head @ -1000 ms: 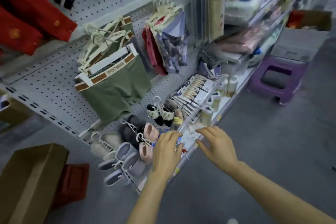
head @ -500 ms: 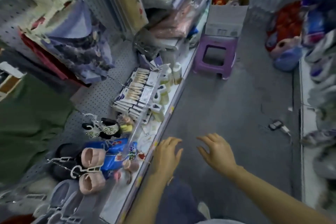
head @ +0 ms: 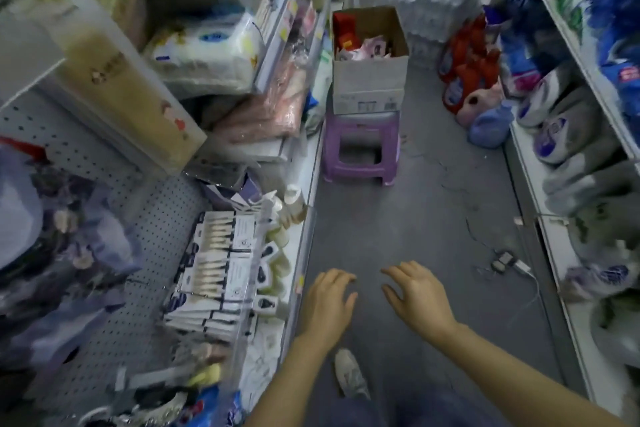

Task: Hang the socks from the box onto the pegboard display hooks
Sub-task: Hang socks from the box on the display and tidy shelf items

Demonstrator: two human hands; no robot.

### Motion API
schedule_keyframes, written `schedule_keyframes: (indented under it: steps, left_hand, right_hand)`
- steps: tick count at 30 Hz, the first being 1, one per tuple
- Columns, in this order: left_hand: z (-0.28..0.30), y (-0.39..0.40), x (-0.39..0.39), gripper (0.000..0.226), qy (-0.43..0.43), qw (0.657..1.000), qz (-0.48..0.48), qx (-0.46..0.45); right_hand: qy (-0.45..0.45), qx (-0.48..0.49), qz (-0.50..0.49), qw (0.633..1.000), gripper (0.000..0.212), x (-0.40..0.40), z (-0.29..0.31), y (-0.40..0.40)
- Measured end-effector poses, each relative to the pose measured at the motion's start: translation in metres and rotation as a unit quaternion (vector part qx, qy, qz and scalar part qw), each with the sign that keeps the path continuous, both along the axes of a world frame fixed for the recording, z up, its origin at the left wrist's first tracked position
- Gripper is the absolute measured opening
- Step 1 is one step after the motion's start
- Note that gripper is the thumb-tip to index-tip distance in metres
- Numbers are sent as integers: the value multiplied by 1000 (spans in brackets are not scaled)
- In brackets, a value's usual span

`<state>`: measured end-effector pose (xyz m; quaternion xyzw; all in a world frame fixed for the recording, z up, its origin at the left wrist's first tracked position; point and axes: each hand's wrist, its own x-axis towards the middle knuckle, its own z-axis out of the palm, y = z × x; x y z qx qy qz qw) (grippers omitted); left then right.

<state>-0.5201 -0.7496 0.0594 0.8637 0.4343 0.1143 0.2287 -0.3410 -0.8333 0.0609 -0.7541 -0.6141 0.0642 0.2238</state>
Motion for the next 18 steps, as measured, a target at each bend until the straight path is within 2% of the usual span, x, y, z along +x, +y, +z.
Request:
schedule_keyframes:
  steps: [10,18]
  left_hand:
    - [3,157,123,26,-5,999,-41,12]
    - [3,282,247,30,0,999,-27,-29]
  right_hand:
    - [11,22,-69,997,31,102,-3,141]
    - [-1,33,-47,998,32,232,16,269]
